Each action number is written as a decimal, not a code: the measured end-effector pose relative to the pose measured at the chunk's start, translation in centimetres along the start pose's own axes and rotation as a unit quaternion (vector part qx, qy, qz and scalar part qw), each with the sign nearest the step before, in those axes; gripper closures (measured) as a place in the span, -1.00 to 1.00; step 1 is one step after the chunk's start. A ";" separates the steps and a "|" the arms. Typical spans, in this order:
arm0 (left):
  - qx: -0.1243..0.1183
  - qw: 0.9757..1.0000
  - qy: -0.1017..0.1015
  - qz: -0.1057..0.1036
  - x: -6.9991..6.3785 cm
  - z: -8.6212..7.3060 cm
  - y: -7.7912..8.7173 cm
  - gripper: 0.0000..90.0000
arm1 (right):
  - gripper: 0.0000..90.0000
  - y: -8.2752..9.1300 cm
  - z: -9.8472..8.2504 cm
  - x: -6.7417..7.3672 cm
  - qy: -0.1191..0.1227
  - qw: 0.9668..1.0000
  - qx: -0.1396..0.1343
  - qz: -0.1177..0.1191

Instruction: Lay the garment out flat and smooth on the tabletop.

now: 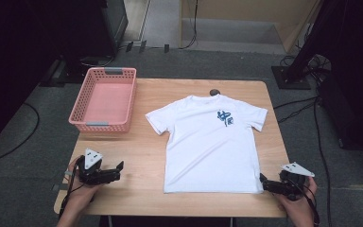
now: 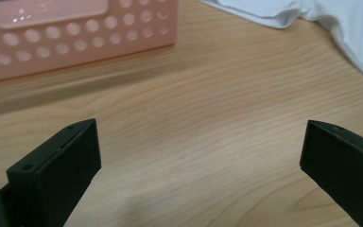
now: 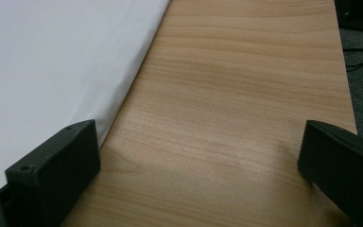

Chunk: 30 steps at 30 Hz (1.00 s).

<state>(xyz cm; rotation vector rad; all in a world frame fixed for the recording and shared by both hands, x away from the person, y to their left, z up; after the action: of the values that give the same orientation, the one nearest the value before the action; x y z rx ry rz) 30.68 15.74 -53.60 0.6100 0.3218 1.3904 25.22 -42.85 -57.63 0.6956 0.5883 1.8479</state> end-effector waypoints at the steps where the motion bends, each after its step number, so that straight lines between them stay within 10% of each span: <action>1: 0.000 1.000 0.001 0.006 0.3 -0.2 0.1 -1.00 | -1.00 0.0 0.0 0.0 0.000 1.000 0.000 0.000; 7: 0.005 0.999 -0.015 0.042 2.2 -1.4 0.5 -1.00 | -1.00 0.0 0.0 0.0 -0.002 1.000 -0.001 -0.002; 30: 0.043 0.993 0.047 0.095 7.9 -3.9 1.2 -1.00 | -1.00 0.0 0.0 0.0 -0.004 1.000 -0.002 -0.004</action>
<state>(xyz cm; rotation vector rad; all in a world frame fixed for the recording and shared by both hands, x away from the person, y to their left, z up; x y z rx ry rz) 28.91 24.36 -54.94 0.6605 0.4098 1.5975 25.26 -42.82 -57.63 0.6965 0.5815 1.8369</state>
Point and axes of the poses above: each handheld gripper's, and its own axes: y roughly backward along the jaws, z roughly out of its top, x roughly to its left, the point moved 7 cm from there along -y, roughly forward along the jaws, and after that the axes turned 14 degrees about z, right-handed, at the moved point
